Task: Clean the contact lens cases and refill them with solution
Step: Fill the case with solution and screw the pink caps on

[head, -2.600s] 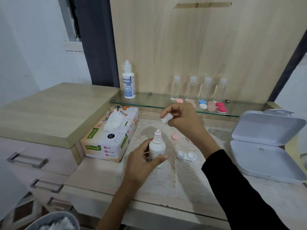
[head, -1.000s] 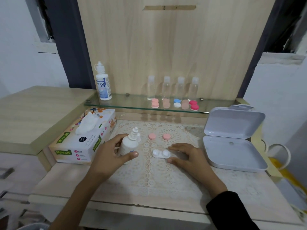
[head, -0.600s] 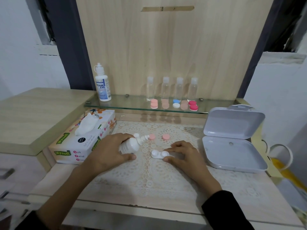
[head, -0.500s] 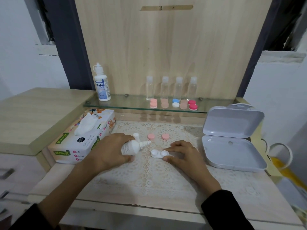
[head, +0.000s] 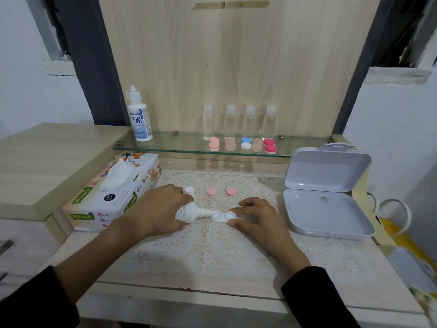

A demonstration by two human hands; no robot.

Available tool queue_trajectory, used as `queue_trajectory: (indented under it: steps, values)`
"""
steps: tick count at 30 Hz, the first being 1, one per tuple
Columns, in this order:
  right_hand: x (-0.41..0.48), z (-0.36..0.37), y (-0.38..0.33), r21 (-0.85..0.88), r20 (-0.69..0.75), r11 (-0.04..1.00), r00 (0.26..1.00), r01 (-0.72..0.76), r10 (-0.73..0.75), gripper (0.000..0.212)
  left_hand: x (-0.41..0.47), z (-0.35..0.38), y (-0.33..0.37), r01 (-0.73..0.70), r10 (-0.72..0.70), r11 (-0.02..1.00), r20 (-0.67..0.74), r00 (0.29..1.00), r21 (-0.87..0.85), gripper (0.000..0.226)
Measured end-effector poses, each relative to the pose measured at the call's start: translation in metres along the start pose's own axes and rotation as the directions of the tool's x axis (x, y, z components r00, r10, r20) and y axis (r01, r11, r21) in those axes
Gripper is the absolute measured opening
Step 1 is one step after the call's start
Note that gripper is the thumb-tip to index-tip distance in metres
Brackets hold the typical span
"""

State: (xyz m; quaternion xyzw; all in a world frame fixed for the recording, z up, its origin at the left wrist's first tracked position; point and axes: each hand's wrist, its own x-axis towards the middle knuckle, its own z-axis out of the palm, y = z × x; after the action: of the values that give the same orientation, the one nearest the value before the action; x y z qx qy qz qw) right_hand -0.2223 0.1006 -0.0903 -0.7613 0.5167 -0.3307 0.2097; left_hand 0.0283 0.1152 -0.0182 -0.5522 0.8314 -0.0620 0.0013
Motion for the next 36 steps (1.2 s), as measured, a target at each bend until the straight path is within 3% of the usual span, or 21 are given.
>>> queue_trajectory:
  steps: [7,18,36]
  values:
    - [0.000,0.001,0.000,0.022,-0.002,1.000,1.000,-0.006,0.006,0.029,0.005,-0.008,0.005,-0.041,0.039,0.998,0.046,0.998,0.053,0.032]
    - [0.000,0.001,0.001,-0.005,-0.001,1.000,1.000,-0.006,0.006,0.032,0.011,-0.023,0.024,-0.066,0.044,0.962,0.087,0.995,0.267,0.031]
    - [0.000,0.001,0.002,0.006,0.007,1.000,1.000,-0.012,0.012,0.031,0.008,-0.024,0.025,-0.070,0.044,0.962,0.104,0.994,0.263,0.024]
